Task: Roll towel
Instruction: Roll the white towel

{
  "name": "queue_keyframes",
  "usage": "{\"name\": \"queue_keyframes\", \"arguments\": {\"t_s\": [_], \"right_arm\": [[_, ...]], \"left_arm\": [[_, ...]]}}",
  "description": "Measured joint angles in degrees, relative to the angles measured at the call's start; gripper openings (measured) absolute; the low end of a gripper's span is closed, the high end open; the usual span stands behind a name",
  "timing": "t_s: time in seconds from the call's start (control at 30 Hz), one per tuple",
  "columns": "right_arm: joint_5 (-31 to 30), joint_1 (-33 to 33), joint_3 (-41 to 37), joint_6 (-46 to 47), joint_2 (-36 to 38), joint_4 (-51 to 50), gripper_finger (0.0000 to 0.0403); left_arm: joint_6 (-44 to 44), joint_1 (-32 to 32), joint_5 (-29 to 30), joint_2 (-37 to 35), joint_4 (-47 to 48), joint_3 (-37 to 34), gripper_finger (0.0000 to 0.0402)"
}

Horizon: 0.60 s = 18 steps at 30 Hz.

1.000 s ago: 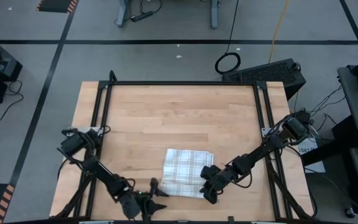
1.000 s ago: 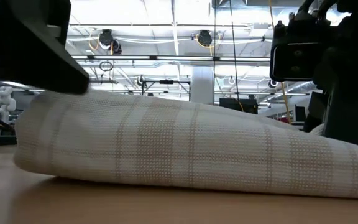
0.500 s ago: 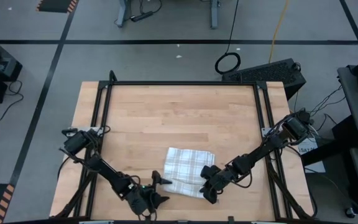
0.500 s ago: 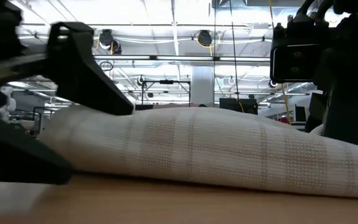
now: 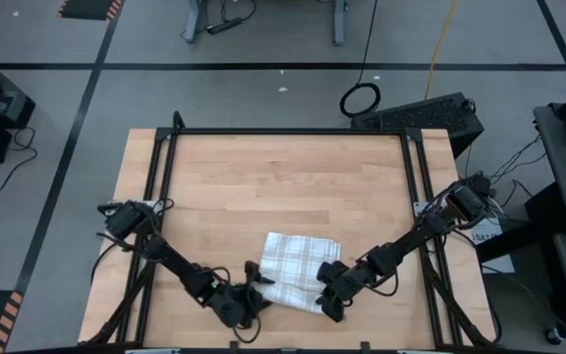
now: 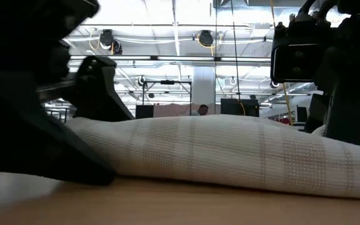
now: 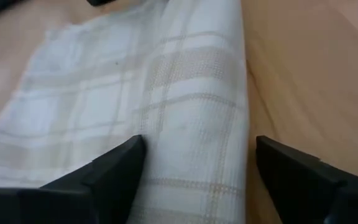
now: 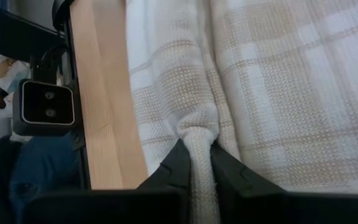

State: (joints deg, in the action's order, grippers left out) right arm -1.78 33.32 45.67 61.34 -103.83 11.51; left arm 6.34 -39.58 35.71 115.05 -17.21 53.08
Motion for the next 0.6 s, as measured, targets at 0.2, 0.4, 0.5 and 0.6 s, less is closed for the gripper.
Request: {"name": "queue_keyframes", "arguments": {"t_s": [0.2,0.4,0.5,0.6], "right_arm": [[-1.93,0.37,-0.17,-2.93,5.00,-4.67,0.0084],[-9.89,2.50,-0.15,-7.71,13.21,-19.05,0.0170],[-18.76,6.44,-0.13,-13.41,16.97,-23.85,0.0207],[-30.12,12.09,-0.09,-19.34,18.30,-23.48,0.0237]], "left_arm": [[5.49,3.16,-7.66,-0.09,1.49,0.09,0.0260],[9.24,5.19,-13.12,-0.03,1.72,0.09,0.0211],[11.13,5.34,-13.45,0.02,1.98,0.04,0.0196],[13.30,5.32,-13.58,0.08,2.29,0.02,0.0187]]}}
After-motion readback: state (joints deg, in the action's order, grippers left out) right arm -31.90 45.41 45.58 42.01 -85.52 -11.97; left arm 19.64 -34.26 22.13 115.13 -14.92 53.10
